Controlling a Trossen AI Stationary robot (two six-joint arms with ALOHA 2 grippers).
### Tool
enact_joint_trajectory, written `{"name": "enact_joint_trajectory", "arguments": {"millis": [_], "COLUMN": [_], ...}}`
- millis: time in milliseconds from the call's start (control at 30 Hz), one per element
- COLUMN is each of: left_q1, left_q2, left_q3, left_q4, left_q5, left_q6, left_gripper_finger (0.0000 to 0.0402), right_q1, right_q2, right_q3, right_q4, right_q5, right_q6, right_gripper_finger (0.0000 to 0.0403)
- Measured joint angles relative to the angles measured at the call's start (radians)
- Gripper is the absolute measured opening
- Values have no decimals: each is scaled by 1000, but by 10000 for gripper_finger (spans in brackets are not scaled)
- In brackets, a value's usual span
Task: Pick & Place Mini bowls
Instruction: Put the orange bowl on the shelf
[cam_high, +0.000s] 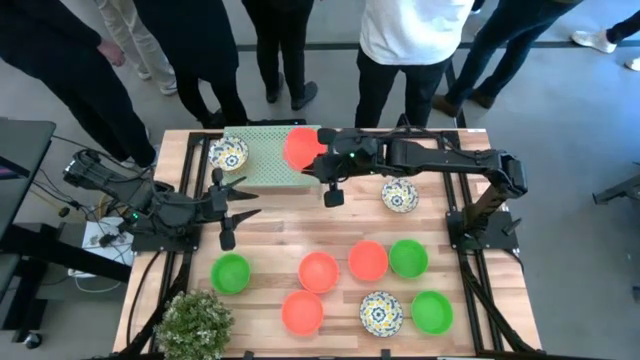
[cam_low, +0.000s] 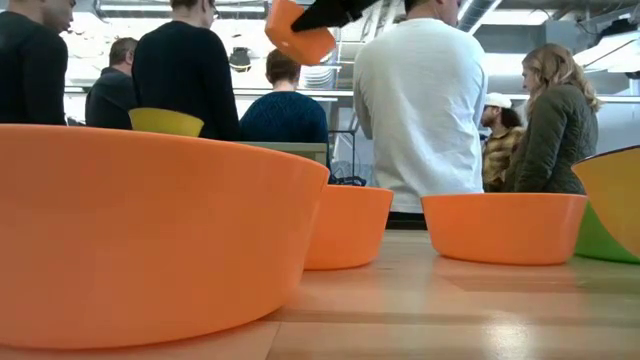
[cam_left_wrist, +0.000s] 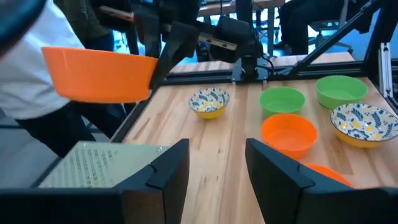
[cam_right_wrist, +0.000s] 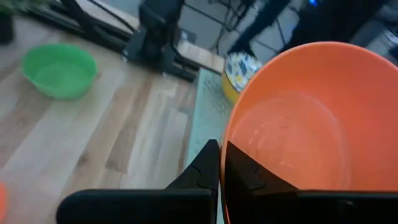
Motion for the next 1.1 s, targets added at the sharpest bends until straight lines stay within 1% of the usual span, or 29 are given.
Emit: {"name": "enact_joint_trajectory", "arguments": {"millis": [67,167,233,333,433,600,667,733,867,1000,1033,1100], "left_q1": [0,0,0,0,0,0,0,11,85,223,258,320], "left_q2": [0,0,0,-1,0,-1,3,16,69,150,168,200], "left_q3": [0,1,1,1,1,1,1,1,-15,-16,-16,-16], "left_q4": [23,46,46,49,48,39,9,-32,-35,-26,-14,13], "left_q5": [0,0,0,0,0,0,-2,-3,-3,3,22,114], "left_q6": [25,47,54,54,54,54,60,97,192,294,320,363], "left_gripper_finger": [159,159,159,159,159,159,159,159,159,165,167,172], "right_q1": [-7,-19,-30,-48,-65,-80,-79,-76,-61,-40,-34,-19], "right_q2": [35,122,181,258,310,372,373,371,354,336,336,334], "right_q3": [33,99,149,230,294,323,323,324,325,325,325,323], "right_q4": [26,6,-38,-58,-106,-175,-238,-259,-276,-322,-344,-384], "right_q5": [-27,-28,-28,-32,-62,-71,-72,-75,-82,-91,-96,-107], "right_q6": [-3,-8,-12,-6,-6,1,0,-22,-34,-40,-41,-41], "right_gripper_finger": [0,0,0,0,0,0,0,0,0,0,0,0]}}
